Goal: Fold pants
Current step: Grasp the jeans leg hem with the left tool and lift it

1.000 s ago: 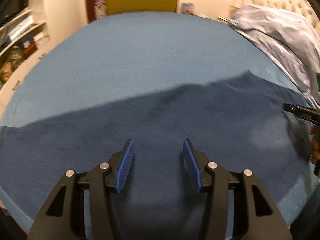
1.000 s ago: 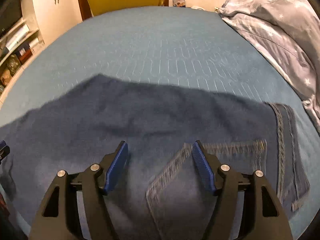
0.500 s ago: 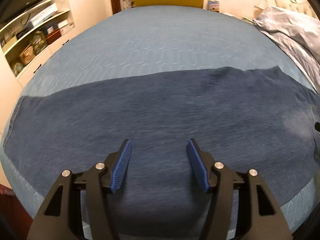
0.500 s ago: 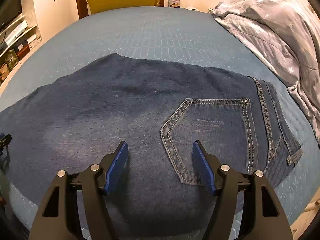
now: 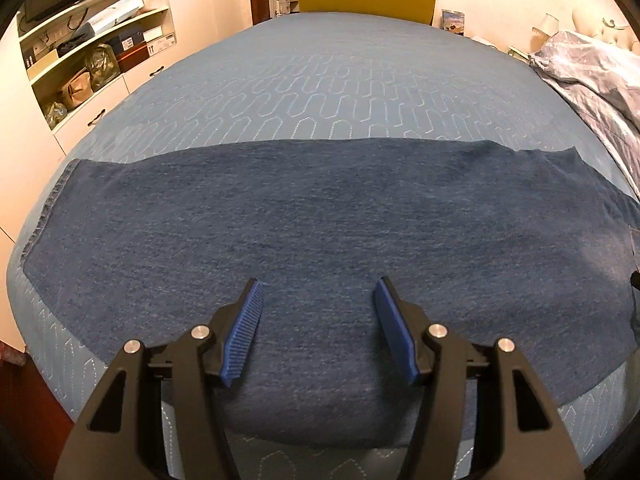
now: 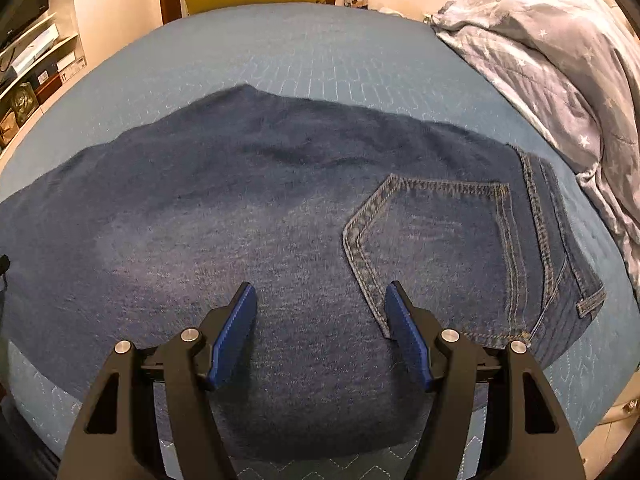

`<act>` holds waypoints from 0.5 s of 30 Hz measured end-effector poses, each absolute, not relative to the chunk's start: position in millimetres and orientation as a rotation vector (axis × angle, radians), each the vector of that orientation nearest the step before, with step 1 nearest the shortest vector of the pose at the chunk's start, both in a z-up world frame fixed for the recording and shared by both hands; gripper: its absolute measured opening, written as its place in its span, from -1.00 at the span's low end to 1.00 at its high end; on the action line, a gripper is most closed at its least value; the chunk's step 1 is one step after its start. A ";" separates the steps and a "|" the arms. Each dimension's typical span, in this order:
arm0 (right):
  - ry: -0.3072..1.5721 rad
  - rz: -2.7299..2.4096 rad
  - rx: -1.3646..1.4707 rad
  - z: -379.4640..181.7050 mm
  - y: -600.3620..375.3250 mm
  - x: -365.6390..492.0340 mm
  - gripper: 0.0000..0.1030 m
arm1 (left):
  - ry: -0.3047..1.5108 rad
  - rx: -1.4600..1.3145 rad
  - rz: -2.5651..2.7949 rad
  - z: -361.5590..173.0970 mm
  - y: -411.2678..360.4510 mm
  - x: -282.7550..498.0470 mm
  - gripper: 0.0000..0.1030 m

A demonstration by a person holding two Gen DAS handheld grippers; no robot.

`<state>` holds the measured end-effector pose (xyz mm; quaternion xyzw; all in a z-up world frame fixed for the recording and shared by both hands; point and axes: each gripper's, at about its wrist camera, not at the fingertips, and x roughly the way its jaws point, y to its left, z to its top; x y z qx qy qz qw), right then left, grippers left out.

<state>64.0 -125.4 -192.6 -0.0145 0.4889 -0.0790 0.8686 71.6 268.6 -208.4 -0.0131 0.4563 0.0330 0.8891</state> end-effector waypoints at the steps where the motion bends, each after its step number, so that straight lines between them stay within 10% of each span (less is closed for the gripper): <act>1: 1.025 -0.165 -0.030 -194.5 -126.6 63.6 0.26 | 0.948 -0.033 0.070 -207.9 270.3 70.7 0.16; 15: 1.010 -0.192 -0.109 -202.5 -125.2 55.1 0.51 | 0.828 -0.358 0.331 -182.9 409.6 10.2 0.15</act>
